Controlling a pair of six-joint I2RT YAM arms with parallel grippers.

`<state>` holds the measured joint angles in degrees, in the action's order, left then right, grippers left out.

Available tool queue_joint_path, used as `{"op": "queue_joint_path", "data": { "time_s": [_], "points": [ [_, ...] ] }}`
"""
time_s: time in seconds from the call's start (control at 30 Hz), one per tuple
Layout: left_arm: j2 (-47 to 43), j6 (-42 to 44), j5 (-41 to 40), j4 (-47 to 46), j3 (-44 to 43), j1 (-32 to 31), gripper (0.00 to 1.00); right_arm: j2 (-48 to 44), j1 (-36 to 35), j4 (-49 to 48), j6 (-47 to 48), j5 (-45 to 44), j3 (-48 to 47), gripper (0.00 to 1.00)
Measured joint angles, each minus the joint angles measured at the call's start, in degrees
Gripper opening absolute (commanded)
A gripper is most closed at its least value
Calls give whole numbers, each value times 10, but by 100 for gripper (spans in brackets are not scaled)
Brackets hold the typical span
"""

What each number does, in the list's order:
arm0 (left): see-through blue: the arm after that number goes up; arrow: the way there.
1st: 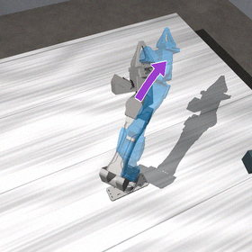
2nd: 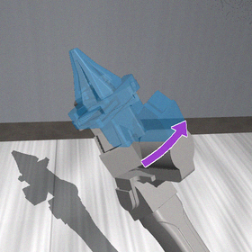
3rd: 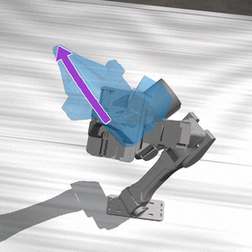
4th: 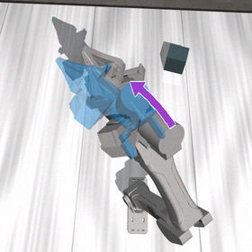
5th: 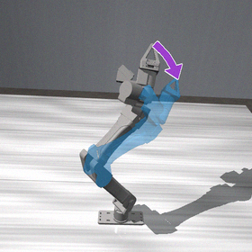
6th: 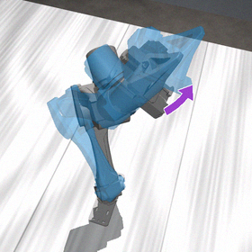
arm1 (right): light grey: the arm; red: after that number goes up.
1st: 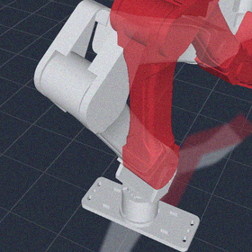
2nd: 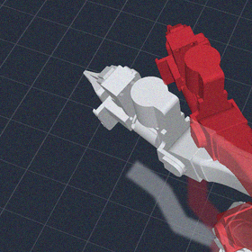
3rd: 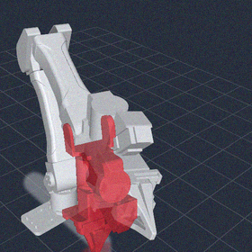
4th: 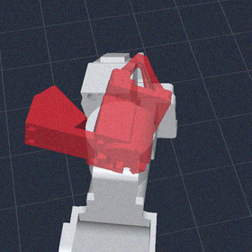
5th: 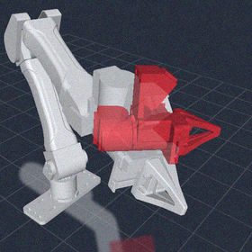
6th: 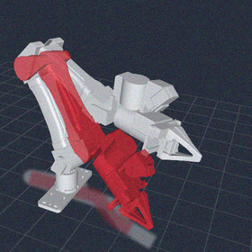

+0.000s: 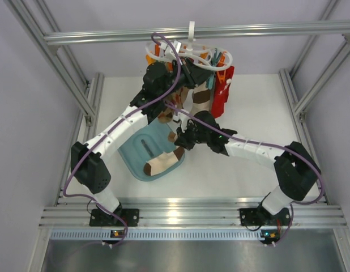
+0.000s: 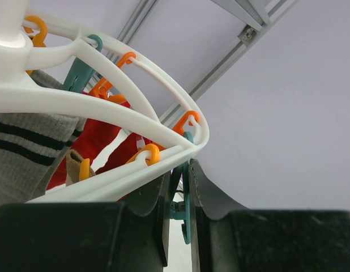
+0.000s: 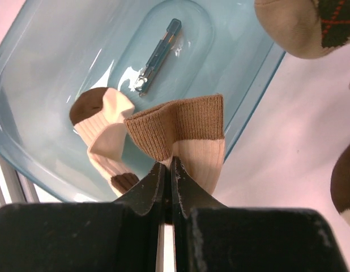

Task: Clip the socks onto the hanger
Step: Pick up the sock from the bin.

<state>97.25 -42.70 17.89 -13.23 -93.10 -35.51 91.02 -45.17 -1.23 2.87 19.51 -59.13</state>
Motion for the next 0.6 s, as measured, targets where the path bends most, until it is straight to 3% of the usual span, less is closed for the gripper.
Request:
{"op": "queue_joint_path", "data": {
  "time_s": [0.3,0.6],
  "points": [
    [0,-8,19,-2,0,9,0,-90,13,-63,-44,-17,60,0],
    [0,-14,40,-10,5,15,0,-253,42,-160,-49,-119,62,0]
  ]
}}
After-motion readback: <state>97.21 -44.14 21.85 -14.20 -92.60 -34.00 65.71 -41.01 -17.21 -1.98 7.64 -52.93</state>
